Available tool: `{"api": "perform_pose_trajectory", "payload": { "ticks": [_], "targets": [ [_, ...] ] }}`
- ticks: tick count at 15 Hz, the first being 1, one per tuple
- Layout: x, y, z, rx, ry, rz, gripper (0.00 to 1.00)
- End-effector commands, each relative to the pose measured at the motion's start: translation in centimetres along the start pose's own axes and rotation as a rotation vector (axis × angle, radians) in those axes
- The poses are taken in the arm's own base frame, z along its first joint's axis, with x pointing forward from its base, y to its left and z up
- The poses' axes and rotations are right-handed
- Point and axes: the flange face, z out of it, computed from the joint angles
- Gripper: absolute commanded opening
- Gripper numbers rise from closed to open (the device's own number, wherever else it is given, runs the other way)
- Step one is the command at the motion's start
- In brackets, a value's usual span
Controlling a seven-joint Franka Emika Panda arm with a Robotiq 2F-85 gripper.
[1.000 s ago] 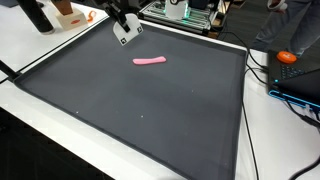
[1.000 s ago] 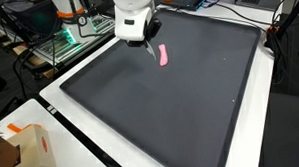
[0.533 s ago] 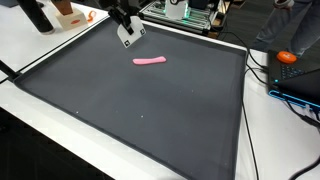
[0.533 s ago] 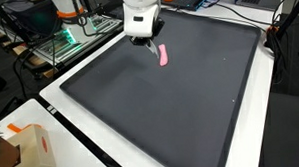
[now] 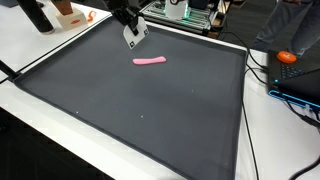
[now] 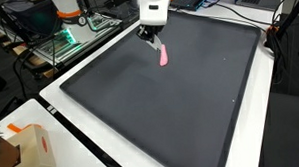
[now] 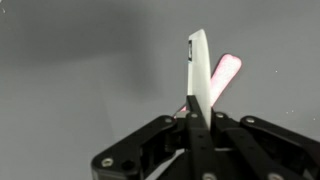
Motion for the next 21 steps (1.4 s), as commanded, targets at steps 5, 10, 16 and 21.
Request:
{"api": "perform_pose_trajectory", "payload": {
  "ticks": [5, 10, 16, 21],
  "targets": [
    [-2.3, -4.1, -2.1, -0.12, 0.05, -0.086, 0.01],
    [-5.1, -8.1, -5.0, -0.197, 0.109, -0.227, 0.01],
    [-10.5, -14.0, -8.5, -0.303, 0.152, -0.452, 0.01],
    [-14.8, -18.5, -10.7, -0.354, 0.164, -0.573, 0.01]
  ]
}}
